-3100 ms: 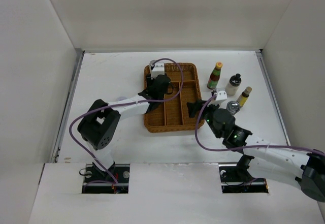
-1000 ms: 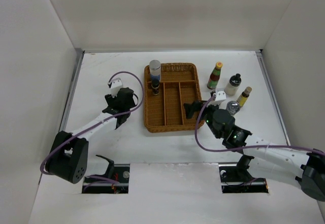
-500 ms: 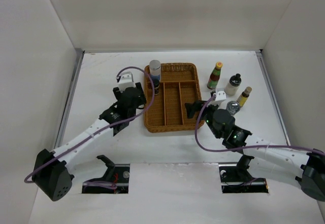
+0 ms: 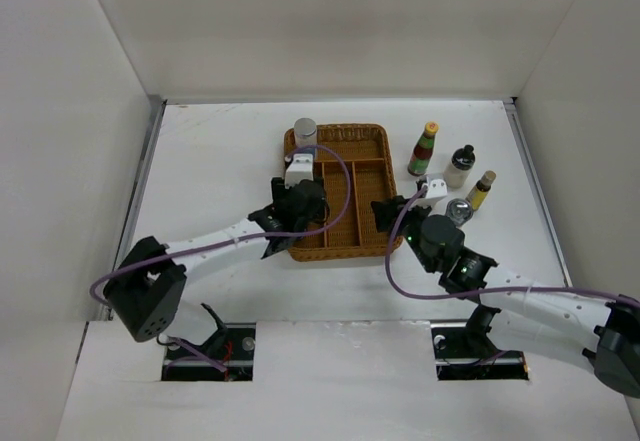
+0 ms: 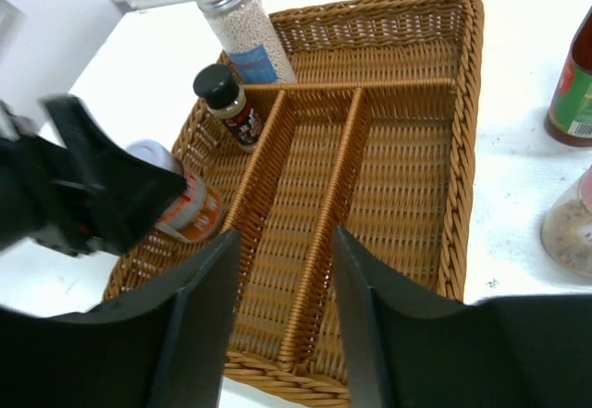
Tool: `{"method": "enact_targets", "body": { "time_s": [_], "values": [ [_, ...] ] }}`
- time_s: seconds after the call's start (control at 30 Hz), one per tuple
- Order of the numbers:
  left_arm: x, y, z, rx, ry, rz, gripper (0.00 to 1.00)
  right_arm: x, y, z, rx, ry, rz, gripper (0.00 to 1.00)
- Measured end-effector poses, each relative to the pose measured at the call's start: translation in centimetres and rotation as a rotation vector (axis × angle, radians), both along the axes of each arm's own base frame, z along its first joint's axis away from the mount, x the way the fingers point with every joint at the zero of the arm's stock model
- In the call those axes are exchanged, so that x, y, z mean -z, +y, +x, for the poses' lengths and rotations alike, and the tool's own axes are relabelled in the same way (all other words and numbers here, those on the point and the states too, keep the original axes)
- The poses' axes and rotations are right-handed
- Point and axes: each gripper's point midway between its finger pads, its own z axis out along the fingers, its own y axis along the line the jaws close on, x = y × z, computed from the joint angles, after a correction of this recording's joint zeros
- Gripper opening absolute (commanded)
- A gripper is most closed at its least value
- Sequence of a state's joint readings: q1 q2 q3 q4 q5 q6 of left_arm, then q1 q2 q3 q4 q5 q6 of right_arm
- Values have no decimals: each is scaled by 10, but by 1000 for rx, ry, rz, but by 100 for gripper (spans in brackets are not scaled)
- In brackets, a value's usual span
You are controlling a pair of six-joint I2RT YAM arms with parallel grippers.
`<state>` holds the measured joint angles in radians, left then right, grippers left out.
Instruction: Organize the condiment bottles
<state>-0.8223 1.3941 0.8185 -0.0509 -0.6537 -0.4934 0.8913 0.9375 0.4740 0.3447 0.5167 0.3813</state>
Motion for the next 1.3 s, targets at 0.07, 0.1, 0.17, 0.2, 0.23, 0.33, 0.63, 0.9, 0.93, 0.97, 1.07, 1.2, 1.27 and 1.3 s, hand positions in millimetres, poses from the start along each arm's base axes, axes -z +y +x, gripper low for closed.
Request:
{"method": "enact_targets", "body": {
  "time_s": [0.07, 0.1, 0.17, 0.2, 0.23, 0.33, 0.63, 0.9, 0.93, 0.97, 1.07, 1.2, 1.27, 1.3],
  "values": [
    [8, -3, 2, 1, 7, 8, 36, -3, -1, 0, 1, -6, 8, 62],
    [12, -5, 3, 3, 9, 11, 36, -4, -2, 0, 5, -8, 11, 65],
    [17, -9, 6, 8, 8, 10, 37, -6, -3, 0, 12, -12, 15, 72],
    [20, -11, 7, 9, 9, 10, 38, -6, -4, 0, 18, -13, 14, 76],
    [23, -13, 8, 11, 10, 10, 40, -6, -5, 1, 22, -13, 13, 79],
    [30, -15, 11, 10, 7, 13, 50, -6, -8, 2, 40, -15, 12, 86],
    [20, -17, 14, 7, -42, -20, 99, -5, -30, 4, 131, 2, -26, 97],
    [-68, 4, 5, -3, -265, -229, 100, -8, -82, 7, 337, 40, -115, 100],
    [-82, 11, 3, -12, -308, -268, 100, -9, -93, 7, 379, 44, -123, 100],
    [-95, 19, 1, -25, -350, -307, 100, -11, -105, 8, 422, 50, -131, 100],
    [-114, 50, -4, -91, -446, -381, 100, -9, -142, 10, 563, 93, -159, 100],
    [-91, 96, -5, -221, -466, -375, 100, 7, -181, 9, 705, 173, -200, 100],
    [-71, 113, -5, -275, -445, -357, 100, 19, -193, 8, 745, 217, -233, 100],
    [-61, 120, -5, -295, -432, -351, 100, 26, -197, 7, 762, 240, -251, 100]
  ]
}}
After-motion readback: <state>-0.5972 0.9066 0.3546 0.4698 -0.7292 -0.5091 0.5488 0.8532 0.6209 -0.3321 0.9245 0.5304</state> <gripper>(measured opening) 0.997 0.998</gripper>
